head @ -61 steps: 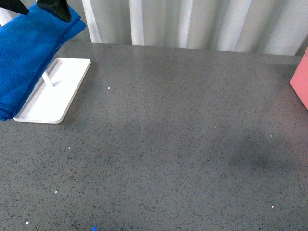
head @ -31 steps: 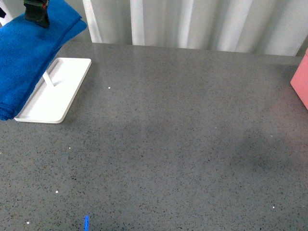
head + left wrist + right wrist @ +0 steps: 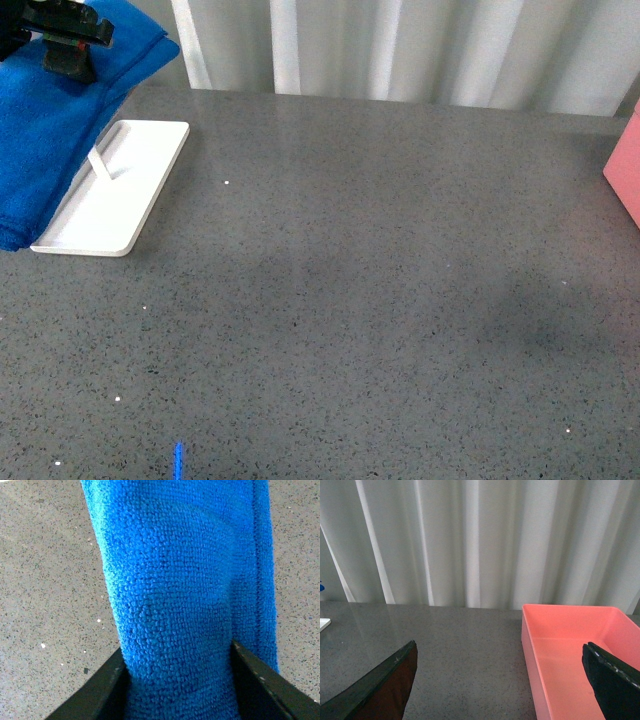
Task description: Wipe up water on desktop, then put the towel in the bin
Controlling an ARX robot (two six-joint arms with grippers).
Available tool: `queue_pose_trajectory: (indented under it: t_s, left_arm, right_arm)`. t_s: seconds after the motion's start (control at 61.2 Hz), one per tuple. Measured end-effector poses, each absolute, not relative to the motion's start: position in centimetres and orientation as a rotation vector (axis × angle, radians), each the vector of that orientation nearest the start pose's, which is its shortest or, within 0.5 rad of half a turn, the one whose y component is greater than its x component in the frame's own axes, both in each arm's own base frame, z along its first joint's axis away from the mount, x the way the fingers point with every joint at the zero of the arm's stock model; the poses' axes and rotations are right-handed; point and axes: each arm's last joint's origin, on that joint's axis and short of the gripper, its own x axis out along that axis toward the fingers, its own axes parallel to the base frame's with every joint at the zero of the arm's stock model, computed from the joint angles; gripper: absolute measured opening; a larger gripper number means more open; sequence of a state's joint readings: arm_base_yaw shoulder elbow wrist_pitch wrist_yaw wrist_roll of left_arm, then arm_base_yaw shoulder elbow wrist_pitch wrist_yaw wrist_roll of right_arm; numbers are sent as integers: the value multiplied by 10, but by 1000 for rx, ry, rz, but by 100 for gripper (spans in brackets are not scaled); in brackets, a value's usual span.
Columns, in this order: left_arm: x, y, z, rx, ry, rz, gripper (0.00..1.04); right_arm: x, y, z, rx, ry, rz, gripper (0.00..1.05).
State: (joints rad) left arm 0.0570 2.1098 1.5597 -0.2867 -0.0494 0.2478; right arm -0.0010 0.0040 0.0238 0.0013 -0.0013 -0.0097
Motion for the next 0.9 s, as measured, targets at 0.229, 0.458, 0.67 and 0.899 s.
queue_pose_trajectory:
  t_s: [0.229, 0.458, 0.67, 0.899]
  left_arm:
    - [460, 30, 184, 229, 836, -3, 14]
    - [460, 33, 189, 224, 841, -9, 6]
    - [459, 40, 199, 204, 839, -17, 6]
    - [458, 57, 234, 195, 762, 23, 6]
  right_arm:
    - [96, 0, 171, -10, -21, 0, 98]
    - [96, 0, 171, -10, -21, 0, 98]
    - [96, 0, 171, -10, -21, 0, 98]
    - [96, 0, 171, -10, -21, 0, 98]
